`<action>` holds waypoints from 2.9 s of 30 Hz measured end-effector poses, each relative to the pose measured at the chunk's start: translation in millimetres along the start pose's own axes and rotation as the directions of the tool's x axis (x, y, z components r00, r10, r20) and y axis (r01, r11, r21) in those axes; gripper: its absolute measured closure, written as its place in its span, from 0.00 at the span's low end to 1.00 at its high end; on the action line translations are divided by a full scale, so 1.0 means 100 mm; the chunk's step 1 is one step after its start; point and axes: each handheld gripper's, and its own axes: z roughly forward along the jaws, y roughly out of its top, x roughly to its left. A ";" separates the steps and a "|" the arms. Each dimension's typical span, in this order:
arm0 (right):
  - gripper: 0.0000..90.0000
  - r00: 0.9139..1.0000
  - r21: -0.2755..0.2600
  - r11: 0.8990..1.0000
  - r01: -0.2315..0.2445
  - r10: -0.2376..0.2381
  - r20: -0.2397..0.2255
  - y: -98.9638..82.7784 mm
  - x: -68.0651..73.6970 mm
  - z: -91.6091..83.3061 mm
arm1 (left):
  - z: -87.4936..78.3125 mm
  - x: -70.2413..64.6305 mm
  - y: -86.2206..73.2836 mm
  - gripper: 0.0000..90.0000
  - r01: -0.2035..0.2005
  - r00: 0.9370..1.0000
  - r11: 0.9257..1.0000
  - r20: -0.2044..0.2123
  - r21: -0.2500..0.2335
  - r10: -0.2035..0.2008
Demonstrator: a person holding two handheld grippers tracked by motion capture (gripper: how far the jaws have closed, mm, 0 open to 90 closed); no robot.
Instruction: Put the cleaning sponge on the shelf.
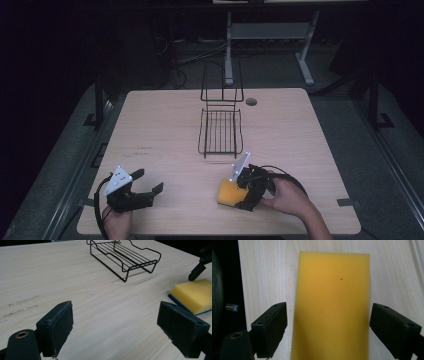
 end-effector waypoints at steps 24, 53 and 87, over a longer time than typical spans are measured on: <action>0.17 1.000 0.032 0.999 0.002 -0.002 -0.001 0.03 0.00 0.19 | -0.01 0.00 0.00 0.14 0.000 1.000 1.000 0.002 -0.003 0.000; 0.24 0.999 0.057 0.998 0.030 -0.032 0.041 0.02 0.03 0.24 | -0.01 0.01 0.00 0.14 0.005 1.000 1.000 0.002 -0.008 -0.005; 0.24 0.998 0.012 0.998 0.063 -0.063 -0.003 0.21 -0.13 -0.02 | -0.01 0.01 0.00 0.14 0.004 1.000 1.000 0.003 -0.008 -0.004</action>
